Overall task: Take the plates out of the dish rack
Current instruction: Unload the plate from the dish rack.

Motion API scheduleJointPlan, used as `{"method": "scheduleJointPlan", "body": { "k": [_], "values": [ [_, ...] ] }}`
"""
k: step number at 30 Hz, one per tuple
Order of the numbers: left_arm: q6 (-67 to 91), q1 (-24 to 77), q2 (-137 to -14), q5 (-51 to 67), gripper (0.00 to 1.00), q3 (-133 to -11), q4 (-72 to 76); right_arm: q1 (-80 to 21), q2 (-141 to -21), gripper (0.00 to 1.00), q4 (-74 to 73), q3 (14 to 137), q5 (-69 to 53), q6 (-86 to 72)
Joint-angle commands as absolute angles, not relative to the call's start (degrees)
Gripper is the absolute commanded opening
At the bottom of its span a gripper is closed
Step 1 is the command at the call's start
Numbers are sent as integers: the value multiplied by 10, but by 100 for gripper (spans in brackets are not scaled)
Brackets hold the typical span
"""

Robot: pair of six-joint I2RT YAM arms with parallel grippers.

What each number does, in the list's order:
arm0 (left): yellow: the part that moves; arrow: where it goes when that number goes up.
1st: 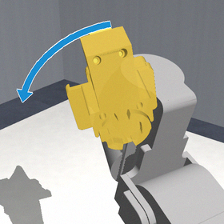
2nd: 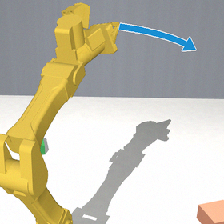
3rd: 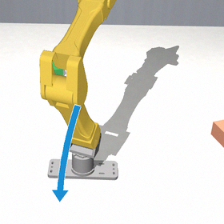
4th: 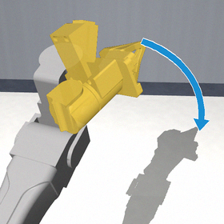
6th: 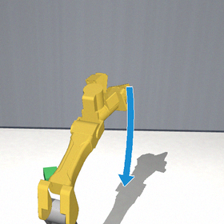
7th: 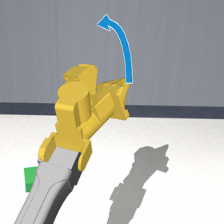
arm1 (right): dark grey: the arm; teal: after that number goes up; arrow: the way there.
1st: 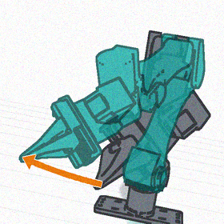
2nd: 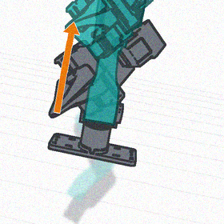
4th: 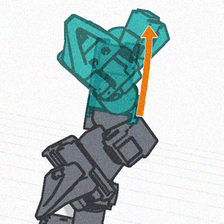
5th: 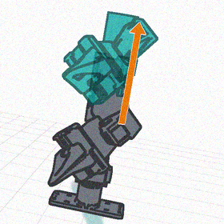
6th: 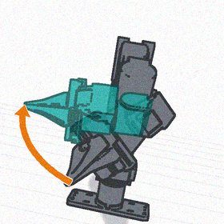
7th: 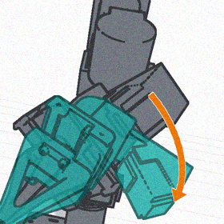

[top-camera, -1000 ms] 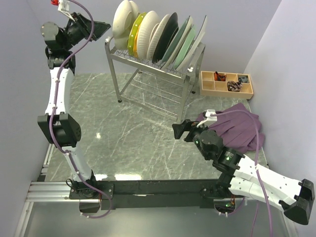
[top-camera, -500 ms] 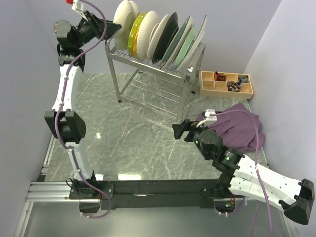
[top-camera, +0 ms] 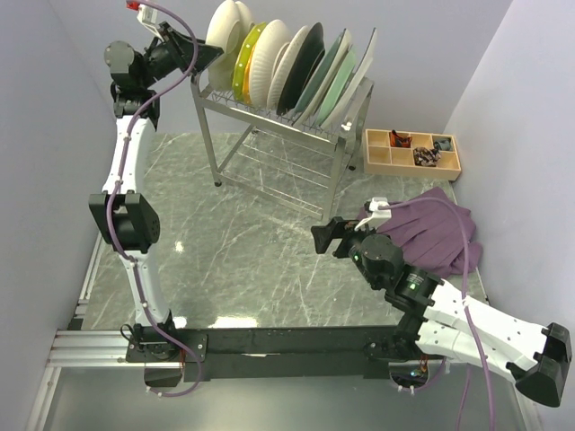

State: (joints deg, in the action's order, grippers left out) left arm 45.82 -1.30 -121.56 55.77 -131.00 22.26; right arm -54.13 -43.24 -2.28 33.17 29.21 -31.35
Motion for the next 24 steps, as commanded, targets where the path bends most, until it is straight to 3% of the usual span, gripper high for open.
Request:
{"method": "scheduleJointPlan", "body": {
  "k": [1, 24],
  "values": [
    [495, -9, -1237, 582, 48, -1343, 288, -545, -439, 97, -15, 362, 299, -303],
    [539, -4, -1272, 563, 36, -1379, 324, -545, -436, 96, -20, 367, 296, -300]
  ]
}}
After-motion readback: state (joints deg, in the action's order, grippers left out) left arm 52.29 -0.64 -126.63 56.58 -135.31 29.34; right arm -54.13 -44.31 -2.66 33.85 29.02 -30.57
